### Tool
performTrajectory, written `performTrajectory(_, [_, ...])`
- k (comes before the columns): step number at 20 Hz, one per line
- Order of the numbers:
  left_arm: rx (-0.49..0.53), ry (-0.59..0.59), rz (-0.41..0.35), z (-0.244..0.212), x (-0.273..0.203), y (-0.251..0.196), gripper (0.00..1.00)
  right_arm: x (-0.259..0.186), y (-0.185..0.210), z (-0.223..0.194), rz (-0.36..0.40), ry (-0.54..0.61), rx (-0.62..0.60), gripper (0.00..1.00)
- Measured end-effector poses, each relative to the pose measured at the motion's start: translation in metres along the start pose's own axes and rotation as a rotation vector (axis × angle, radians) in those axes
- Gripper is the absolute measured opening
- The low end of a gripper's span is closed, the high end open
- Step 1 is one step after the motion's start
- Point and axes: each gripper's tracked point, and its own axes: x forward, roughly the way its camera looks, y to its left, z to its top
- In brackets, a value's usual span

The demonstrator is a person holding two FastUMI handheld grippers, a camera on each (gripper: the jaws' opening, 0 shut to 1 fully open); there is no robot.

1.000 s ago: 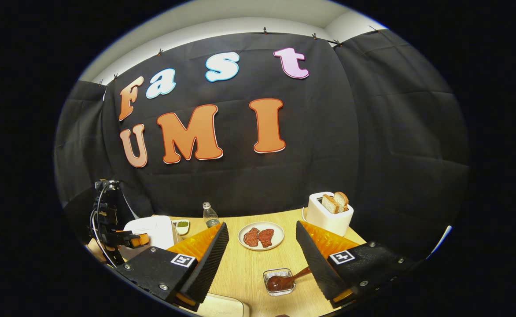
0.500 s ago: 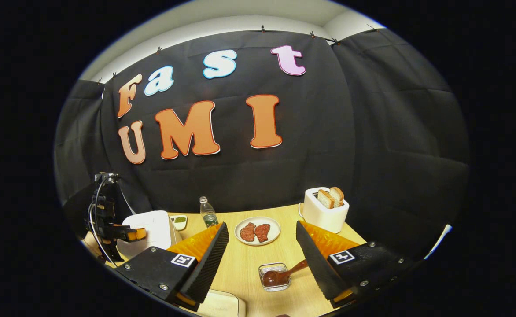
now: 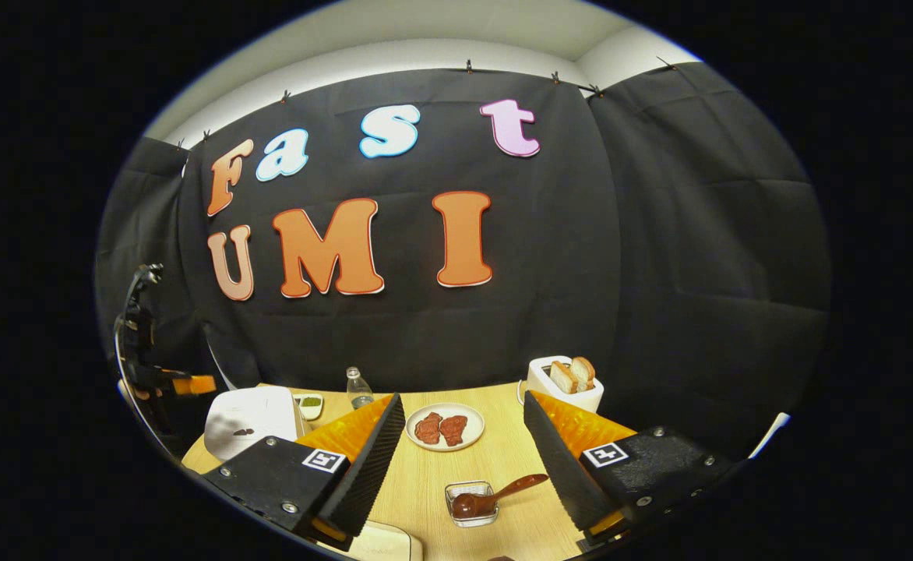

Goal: Close the left gripper, press the button to open the rice cooker; take a wooden spoon from the chopstick holder with the right hand, scoop a spoonful of rice and pour it into the rice cooker, then put the wooden spoon back into the chopstick holder.

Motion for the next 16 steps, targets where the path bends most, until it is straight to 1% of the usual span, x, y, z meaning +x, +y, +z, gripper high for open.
performTrajectory(2, [-0.004,-0.088,-0.002,0.042,-0.028,0.01,1.0,-0.003,-0.003,0.017,-0.007,-0.036,-0.019,0.95])
performTrajectory(6, [-0.002,-0.175,-0.001,0.094,-0.087,0.029,1.0,-0.013,-0.007,0.047,-0.012,-0.097,-0.032,0.95])
performTrajectory(8, [0.01,-0.232,0.018,0.115,-0.116,0.046,0.99,-0.018,-0.011,0.058,-0.015,-0.121,-0.019,0.95])
performTrajectory(10, [0.043,-0.301,0.091,0.131,-0.14,0.073,1.0,-0.023,-0.018,0.065,-0.03,-0.136,-0.015,0.95])
performTrajectory(11, [0.045,-0.331,0.11,0.136,-0.154,0.077,1.0,-0.026,-0.021,0.068,-0.041,-0.142,-0.017,0.95])
performTrajectory(13, [0.015,-0.374,0.104,0.142,-0.172,0.075,0.99,-0.029,-0.025,0.072,-0.054,-0.147,-0.027,0.95])
performTrajectory(16, [-0.007,-0.415,0.117,0.147,-0.188,0.082,0.99,-0.035,-0.03,0.078,-0.073,-0.151,-0.053,0.95])
